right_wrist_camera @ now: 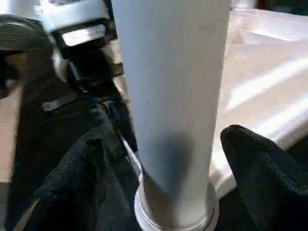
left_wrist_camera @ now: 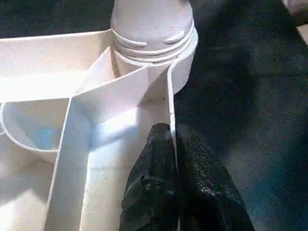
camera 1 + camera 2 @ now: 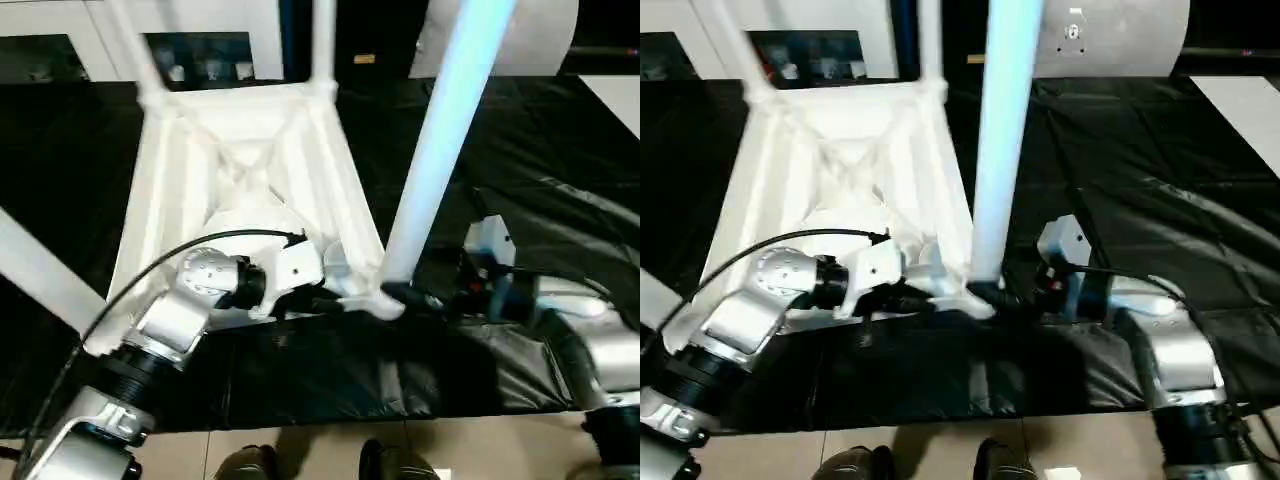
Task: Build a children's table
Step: Rotate leg to tighten
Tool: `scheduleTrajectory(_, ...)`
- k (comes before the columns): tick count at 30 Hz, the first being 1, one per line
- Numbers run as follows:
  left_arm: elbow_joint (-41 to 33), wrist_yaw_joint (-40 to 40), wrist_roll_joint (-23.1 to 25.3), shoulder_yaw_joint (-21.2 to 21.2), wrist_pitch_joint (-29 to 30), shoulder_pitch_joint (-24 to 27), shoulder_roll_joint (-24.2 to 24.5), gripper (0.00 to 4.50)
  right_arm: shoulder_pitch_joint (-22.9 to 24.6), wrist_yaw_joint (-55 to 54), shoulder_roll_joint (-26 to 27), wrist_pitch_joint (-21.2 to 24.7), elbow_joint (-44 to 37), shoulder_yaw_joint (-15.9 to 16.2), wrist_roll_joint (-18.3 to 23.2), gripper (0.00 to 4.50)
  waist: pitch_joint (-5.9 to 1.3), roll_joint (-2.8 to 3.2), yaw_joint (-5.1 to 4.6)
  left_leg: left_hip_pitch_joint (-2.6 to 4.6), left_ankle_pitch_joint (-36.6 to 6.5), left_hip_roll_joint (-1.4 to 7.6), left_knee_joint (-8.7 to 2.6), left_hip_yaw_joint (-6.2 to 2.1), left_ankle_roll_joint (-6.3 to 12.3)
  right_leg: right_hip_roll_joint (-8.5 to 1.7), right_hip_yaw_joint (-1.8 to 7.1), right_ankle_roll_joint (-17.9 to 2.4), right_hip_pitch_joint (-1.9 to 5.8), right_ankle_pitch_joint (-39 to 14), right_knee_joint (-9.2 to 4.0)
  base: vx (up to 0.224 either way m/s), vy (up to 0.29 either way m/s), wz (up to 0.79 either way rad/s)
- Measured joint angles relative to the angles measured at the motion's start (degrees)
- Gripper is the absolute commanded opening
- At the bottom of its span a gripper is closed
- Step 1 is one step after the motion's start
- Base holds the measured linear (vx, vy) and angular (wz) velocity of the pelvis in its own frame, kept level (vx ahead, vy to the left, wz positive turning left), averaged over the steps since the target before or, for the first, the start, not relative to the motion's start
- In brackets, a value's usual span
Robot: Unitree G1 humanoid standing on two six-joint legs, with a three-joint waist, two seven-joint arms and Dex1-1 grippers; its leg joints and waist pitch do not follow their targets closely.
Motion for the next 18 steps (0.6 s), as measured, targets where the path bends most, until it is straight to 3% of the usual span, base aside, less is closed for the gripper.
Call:
scheduleTrajectory(8, 2.97, -5.89, -0.42, -1.95, -4.25, -2.23, 2.95, 0.00, -3.93, 10.11, -3.02, -0.20, 4.26, 3.51, 1.65, 3.29, -0.06, -0.36, 0.47, 0.03, -0.08, 0.11, 0.18, 0.40, -0.23, -0.06, 0.14, -0.02, 0.09, 0.02, 0.01, 0.000, 0.000, 0.00)
scheduleTrajectory(12, 3.71, -7.24, -0.43, -2.44, -5.30, -2.78, 3.03, 0.00, -4.58, 11.34, -3.71, -2.47, 6.68, 5.67, -0.14, 2.93, -0.15, -0.53, 0.82, 0.03, -0.10, 0.11, 0.17, 0.53, -0.27, -0.09, 0.24, -0.03, 0.14, 0.02, 0.01, 0.000, 0.000, 0.00)
scheduleTrajectory(18, 5.21, -7.66, -0.48, -2.91, -6.41, -3.99, 2.98, 0.00, -5.81, 11.56, -3.70, -3.31, 8.62, 6.19, -0.87, 2.54, -0.17, -0.56, 1.00, 0.02, -0.01, 0.12, 0.17, 0.58, -0.12, -0.09, 0.29, -0.03, 0.14, 0.03, 0.05, 0.000, 0.000, 0.00)
